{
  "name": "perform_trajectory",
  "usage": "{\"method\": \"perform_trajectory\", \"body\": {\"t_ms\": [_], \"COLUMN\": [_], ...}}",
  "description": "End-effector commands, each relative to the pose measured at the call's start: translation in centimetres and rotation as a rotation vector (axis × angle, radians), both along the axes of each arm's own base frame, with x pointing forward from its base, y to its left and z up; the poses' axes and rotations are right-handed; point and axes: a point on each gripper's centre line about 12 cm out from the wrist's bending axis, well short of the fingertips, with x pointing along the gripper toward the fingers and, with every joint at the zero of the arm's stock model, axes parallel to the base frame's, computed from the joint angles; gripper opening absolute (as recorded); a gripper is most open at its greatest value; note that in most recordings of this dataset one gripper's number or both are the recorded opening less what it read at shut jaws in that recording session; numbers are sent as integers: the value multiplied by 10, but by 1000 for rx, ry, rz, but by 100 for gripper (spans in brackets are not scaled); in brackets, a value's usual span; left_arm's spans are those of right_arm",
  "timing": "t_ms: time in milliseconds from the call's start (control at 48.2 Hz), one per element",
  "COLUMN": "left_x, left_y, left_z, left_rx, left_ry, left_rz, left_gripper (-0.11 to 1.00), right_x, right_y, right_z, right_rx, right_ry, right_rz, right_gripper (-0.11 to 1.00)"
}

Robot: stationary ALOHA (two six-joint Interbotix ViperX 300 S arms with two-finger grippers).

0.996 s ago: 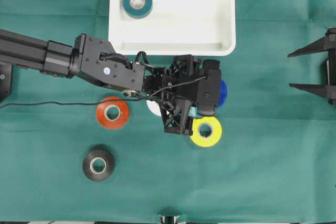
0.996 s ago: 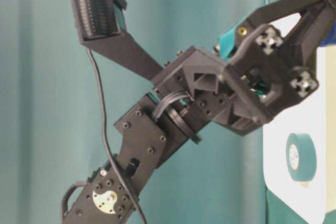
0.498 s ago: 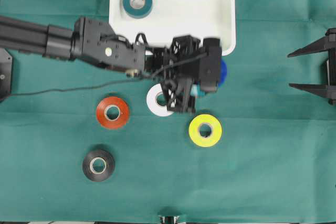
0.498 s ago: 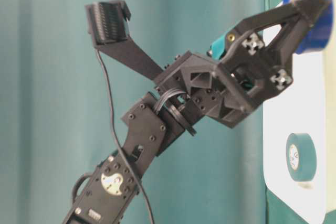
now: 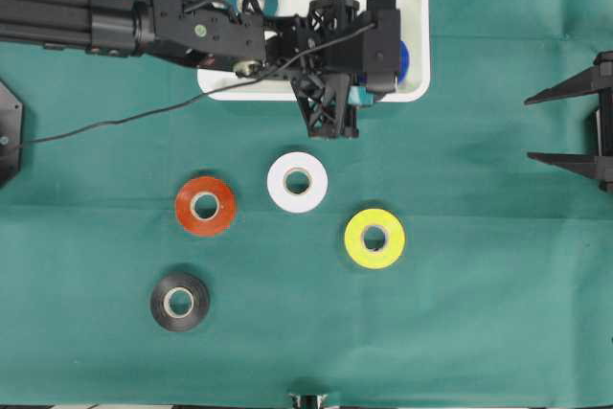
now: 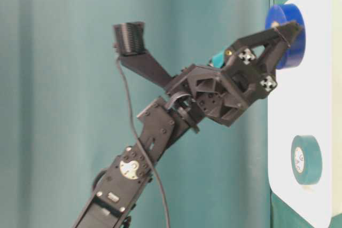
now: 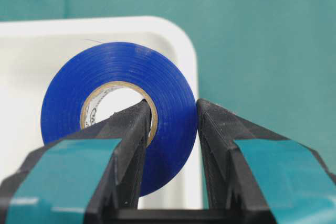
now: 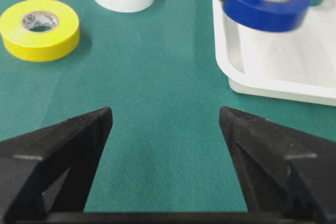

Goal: Put the tape into the white case with the left arm.
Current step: 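Lift the blue roll and carry it into the white tray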

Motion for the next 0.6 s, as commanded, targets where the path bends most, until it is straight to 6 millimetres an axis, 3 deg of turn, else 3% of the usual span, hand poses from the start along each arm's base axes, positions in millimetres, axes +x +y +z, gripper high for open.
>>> {"method": "perform_trajectory", "body": {"t_ms": [0, 208, 581], "left_x": [2, 1, 2], "left_y": [11, 24, 24], "left_z": [14, 11, 7], "left_rx": [10, 10, 8], "left_ry": [-40, -36, -41], "left_rz": [19, 44, 46], "left_gripper": [26, 26, 26], "right_x": [2, 2, 2], "right_y": [0, 0, 0], "right_z": [5, 5, 4], "right_rx": [2, 2, 2], "right_ry": [-17, -15, -14], "right_rz": [1, 1, -1], "right_gripper": [86, 86, 86]}}
